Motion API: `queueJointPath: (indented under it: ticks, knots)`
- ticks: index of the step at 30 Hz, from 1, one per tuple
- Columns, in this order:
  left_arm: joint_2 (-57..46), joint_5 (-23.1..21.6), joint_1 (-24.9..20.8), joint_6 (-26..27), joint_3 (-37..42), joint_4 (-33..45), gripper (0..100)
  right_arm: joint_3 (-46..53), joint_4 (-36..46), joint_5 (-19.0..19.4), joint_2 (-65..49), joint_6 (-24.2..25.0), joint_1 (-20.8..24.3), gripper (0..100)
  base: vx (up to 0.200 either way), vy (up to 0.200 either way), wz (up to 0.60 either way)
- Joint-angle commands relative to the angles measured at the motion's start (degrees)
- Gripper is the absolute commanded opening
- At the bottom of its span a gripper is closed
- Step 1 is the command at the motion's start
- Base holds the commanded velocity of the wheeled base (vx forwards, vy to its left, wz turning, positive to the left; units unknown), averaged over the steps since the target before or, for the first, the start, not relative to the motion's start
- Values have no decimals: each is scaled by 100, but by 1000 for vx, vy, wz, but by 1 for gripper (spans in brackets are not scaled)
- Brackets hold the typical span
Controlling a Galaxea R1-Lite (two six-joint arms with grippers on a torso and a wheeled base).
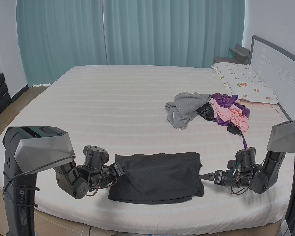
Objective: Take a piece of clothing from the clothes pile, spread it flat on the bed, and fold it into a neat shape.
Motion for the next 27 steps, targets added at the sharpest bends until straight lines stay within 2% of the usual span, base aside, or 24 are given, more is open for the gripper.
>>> queueJointPath:
  ticks: [1, 3, 23, 27]
  knots:
    - [-47, -4, -3, 2, 17, 4, 0, 3, -2, 1, 10, 1, 13, 100, 0, 0, 0]
    - [-73, -4, -3, 2, 52, -5, 0, 3, -2, 1, 10, 1, 13, 100, 0, 0, 0]
    - [-179, 14, 15, 2, 210, -40, 0, 3, -37, -8, 54, 10, 48, 100, 0, 200, 0]
    - [-179, 22, 6, 2, 219, -40, 0, -14, -55, -25, 45, 203, 74, 100, 0, 200, 0]
